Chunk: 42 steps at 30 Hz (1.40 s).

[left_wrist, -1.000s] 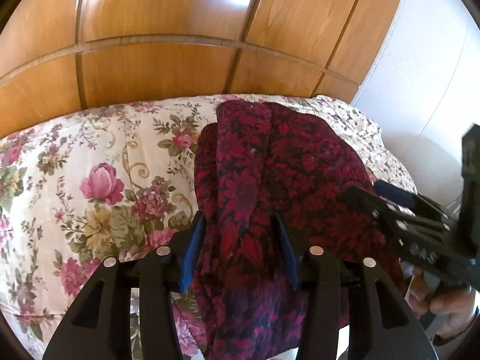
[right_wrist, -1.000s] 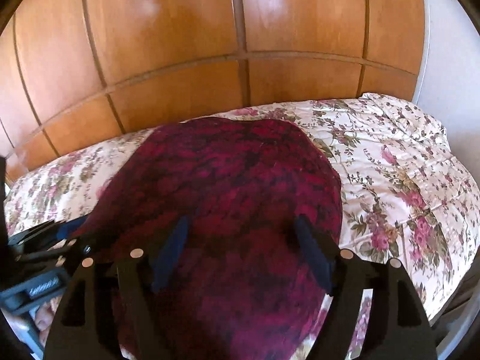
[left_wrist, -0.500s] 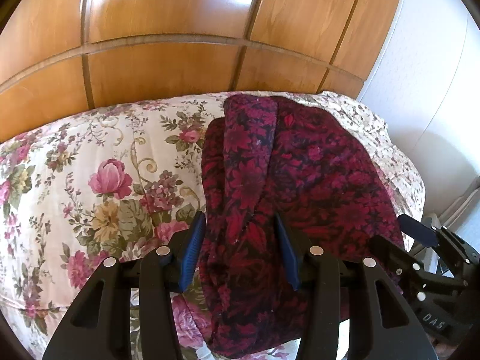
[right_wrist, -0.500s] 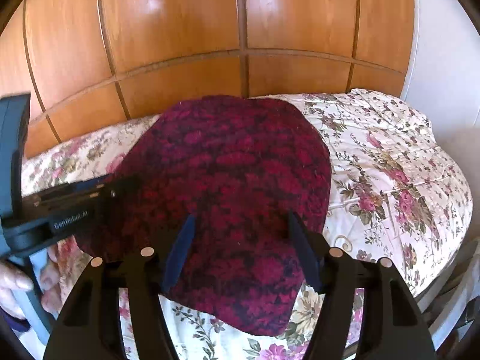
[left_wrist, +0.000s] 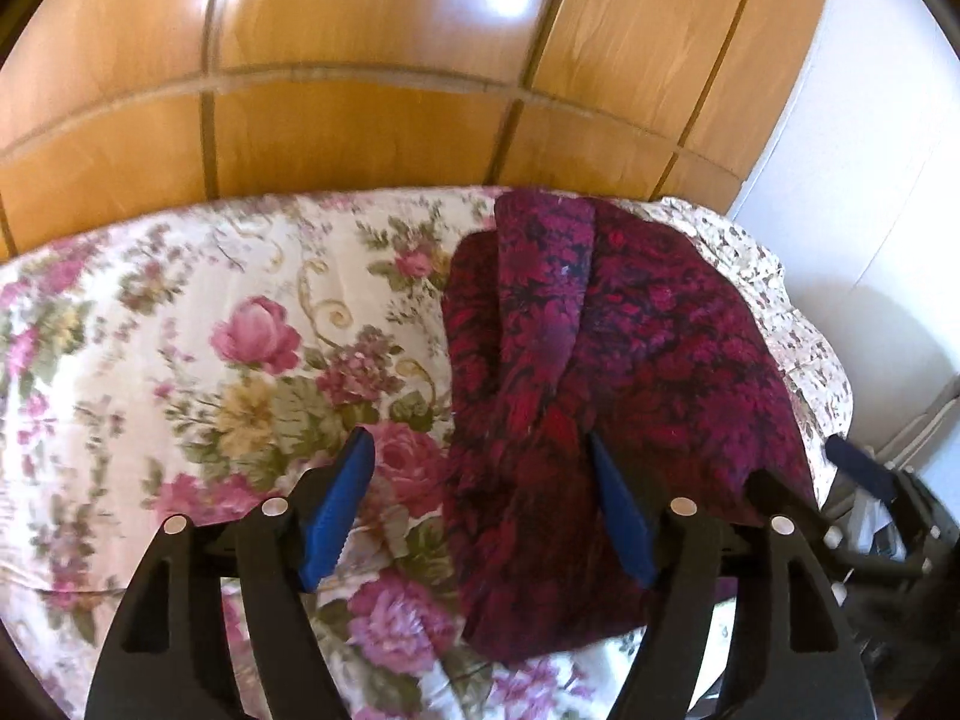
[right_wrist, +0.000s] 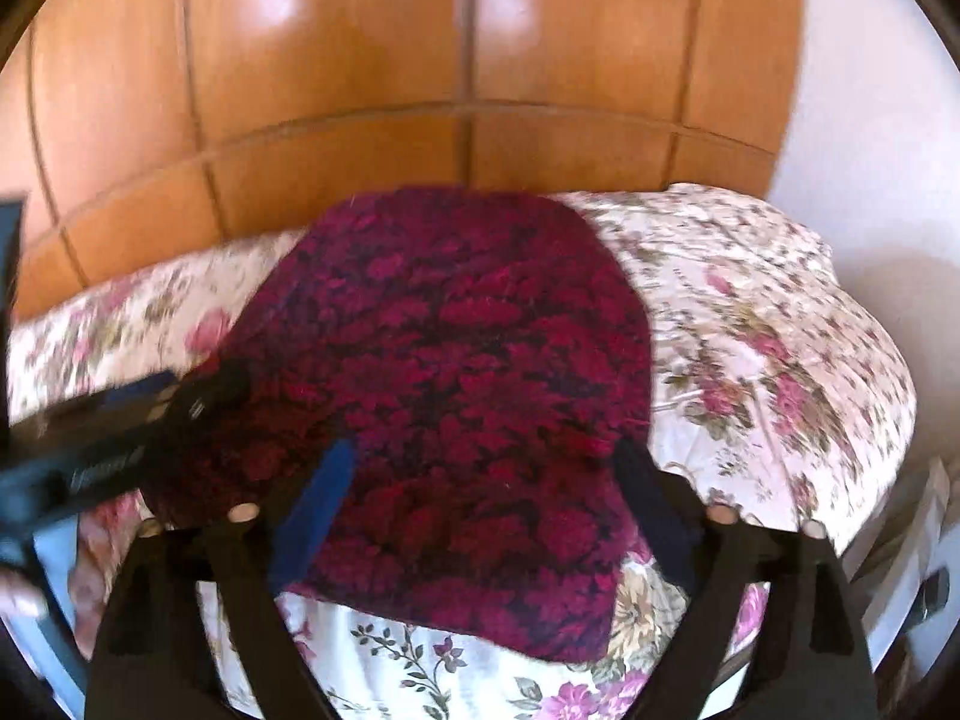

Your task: Fold small clothes

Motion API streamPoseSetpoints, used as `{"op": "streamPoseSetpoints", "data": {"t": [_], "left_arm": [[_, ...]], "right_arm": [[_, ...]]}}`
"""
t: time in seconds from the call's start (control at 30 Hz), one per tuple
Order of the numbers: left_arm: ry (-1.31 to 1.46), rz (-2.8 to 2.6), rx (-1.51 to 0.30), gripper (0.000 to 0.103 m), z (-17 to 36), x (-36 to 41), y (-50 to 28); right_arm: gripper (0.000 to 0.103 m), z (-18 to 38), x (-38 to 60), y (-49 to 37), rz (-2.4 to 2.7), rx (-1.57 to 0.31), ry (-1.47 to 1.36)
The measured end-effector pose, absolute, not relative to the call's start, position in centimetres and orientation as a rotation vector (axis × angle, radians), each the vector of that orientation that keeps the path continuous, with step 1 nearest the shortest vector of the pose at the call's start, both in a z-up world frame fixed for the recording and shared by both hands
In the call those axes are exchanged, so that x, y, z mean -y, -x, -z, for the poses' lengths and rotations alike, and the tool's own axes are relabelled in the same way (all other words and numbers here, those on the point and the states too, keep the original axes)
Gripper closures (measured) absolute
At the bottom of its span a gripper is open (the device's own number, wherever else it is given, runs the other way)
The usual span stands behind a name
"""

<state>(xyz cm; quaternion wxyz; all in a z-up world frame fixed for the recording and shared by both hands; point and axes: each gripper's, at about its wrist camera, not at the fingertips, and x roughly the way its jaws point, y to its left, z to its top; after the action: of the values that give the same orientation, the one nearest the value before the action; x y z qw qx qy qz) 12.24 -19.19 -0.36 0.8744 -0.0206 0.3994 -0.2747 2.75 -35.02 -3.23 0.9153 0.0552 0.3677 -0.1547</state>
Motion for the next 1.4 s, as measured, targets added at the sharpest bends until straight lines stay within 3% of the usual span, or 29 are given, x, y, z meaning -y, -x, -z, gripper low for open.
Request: {"op": "streamPoseSetpoints", "data": {"t": [0.07, 0.13, 0.23, 0.5, 1.4], "left_arm": [[0.038, 0.557, -0.814, 0.028, -0.2, 18.6, -11.5], [0.036, 0.538, -0.79, 0.027, -0.7, 18.0, -10.6], [0.037, 0.51, -0.763, 0.016, -1.4, 17.1, -9.3], [0.018, 0.447, -0.732, 0.004, -1.9, 16.3, -6.8], [-0.004, 0.422, -0.676, 0.004, -3.2, 15.8, -3.8]], "right_arm": [[0.003, 2.6, 34.8, -2.2, 0.362, -0.741, -0.119], [0.003, 2.1, 34.6, -1.7, 0.388, -0.731, -0.125], [0.003, 1.7, 34.0, -1.0, 0.42, -0.722, -0.112], [0.002, 1.1, 33.5, 2.1, 0.532, -0.655, -0.211], [0.002, 1.6, 32.5, 3.8, 0.524, -0.653, -0.214]]}}
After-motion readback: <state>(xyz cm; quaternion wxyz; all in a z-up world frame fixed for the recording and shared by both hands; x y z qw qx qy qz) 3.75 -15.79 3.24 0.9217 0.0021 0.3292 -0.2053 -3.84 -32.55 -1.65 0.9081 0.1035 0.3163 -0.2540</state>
